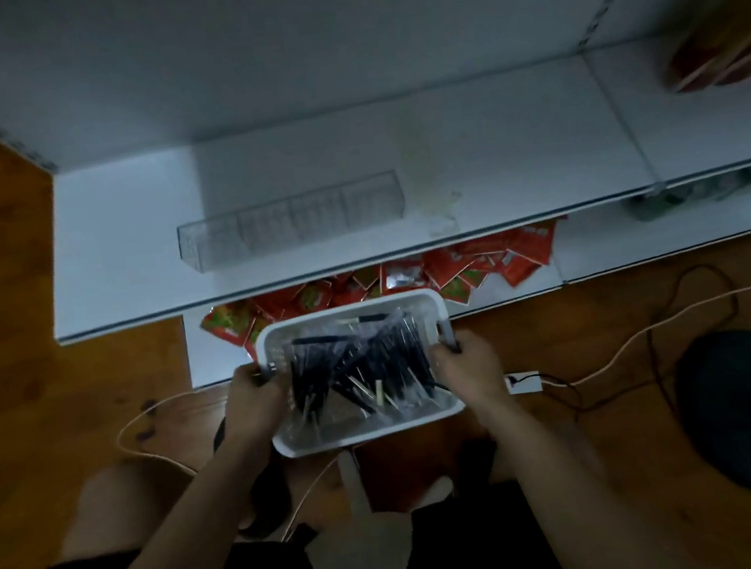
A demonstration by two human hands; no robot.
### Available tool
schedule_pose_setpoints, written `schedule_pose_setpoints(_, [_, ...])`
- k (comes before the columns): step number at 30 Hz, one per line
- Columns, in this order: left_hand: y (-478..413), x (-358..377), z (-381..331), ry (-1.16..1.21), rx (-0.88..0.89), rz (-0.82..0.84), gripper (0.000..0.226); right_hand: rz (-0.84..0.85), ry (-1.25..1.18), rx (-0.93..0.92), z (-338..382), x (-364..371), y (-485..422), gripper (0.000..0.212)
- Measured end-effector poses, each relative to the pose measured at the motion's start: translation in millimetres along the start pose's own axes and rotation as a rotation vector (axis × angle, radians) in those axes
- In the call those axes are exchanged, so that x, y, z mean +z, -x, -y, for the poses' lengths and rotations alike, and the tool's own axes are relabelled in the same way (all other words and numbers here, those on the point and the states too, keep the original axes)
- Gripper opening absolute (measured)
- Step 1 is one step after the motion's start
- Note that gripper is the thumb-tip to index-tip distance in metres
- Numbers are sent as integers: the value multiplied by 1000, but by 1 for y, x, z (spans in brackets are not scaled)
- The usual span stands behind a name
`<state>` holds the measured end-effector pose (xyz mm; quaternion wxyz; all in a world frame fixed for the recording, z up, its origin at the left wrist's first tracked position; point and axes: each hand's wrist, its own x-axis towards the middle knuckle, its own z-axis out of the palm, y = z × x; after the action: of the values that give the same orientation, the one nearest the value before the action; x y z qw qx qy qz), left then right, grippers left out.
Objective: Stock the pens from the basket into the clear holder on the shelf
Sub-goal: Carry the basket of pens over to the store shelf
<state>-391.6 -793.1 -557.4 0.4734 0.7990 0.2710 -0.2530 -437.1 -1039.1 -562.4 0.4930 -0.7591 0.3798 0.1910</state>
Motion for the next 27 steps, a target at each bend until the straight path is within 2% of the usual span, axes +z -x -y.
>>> schedule_pose_setpoints(4, [-43,-2,43,53,-31,-26,18,44,61,-66,-23,52,-40,19])
schedule_pose_setpoints(8, [-66,13,72,201,-34,-96,12,-86,133,-170,-52,99,-67,24])
schedule_pose_setpoints(9, [-71,18,76,249,-13,-128,16,-123,138,-197,-60,109,-72,24])
schedule_pose_setpoints(12, [-75,31,83,298,79,-196,48,-167,147,-257,-83,124,-77,26])
schedule_pose_setpoints(13, [-67,32,84,304,98,-175,51,-181,133,-246,-89,123,-67,26])
schedule_pose_setpoints(15, [-53,28,90,358,107,-118,44,-214,49,-244,-99,116,-49,25])
schedule_pose_setpoints(18, [-39,26,105,416,25,-33,43,-212,14,-213,-110,111,-29,21])
schedule_pose_setpoints(22, [-28,28,116,401,44,-40,53,-220,26,-202,-113,114,-10,25])
schedule_pose_setpoints(27, [-11,16,127,429,98,12,47,-226,54,-191,-123,105,23,16])
